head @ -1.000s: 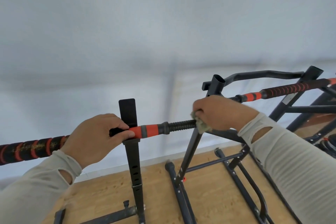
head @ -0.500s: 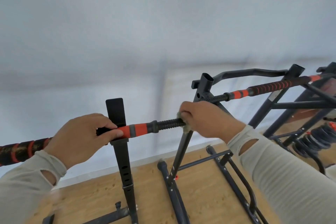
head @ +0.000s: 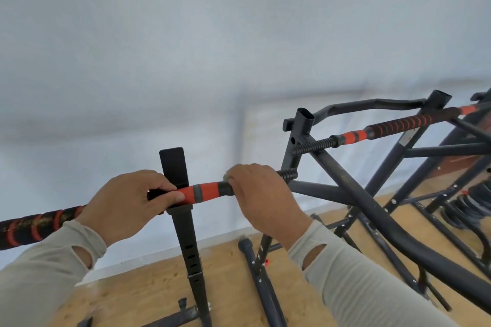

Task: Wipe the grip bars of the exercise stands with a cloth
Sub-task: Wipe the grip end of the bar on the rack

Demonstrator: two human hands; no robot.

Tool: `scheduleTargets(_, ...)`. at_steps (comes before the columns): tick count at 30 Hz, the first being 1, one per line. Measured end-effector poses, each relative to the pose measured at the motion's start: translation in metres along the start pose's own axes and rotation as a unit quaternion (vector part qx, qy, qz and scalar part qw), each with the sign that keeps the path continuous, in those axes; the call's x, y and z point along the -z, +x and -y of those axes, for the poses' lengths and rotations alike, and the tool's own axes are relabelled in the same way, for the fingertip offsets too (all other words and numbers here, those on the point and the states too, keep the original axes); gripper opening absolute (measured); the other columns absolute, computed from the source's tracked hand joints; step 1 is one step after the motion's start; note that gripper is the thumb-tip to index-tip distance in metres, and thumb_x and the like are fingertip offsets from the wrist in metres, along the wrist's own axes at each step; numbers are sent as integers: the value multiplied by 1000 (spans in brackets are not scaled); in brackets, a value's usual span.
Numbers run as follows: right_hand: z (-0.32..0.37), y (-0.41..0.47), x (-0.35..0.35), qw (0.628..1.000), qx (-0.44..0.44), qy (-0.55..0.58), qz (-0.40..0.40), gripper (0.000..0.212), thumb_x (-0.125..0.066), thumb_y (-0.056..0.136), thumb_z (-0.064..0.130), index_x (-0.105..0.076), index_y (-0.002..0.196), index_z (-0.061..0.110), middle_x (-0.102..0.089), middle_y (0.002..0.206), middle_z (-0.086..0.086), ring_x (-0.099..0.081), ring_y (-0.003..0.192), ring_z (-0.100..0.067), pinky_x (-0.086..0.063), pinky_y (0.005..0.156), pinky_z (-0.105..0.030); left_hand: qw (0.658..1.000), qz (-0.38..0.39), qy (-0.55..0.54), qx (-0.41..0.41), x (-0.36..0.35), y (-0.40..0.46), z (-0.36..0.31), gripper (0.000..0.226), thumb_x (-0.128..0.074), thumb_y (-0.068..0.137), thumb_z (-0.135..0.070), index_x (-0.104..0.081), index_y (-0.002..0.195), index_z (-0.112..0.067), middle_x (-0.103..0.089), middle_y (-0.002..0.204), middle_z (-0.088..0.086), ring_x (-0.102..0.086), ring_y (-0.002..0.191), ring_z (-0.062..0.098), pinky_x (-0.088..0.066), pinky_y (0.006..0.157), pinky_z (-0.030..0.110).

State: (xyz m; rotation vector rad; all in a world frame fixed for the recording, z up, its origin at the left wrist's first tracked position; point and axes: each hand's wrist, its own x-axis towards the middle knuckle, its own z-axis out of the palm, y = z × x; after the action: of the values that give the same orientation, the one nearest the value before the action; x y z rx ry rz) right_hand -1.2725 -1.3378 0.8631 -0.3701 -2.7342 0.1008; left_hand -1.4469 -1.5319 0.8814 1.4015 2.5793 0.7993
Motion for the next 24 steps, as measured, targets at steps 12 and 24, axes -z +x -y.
scheduleTargets(12,-19,-31,-24,975,8,11,-224,12,-65,92,1,-72,97,9,-75,116,-5,-66,110,-23,-50,105,-42,1000,4,0,7,-2,5,3,12,-68,87,-50,-73,83,-40,-68,85,-21,-61,83,5,-44,75,22)
scheduleTargets(24,-98,-55,-12,981,5,-53,-185,7,-67,97,7,-72,101,6,-70,129,-8,-64,120,-26,-51,104,-47,1000,18,0,10,-2,11,7,14,-67,87,-52,-74,82,-42,-68,84,-22,-62,83,5,-49,78,27)
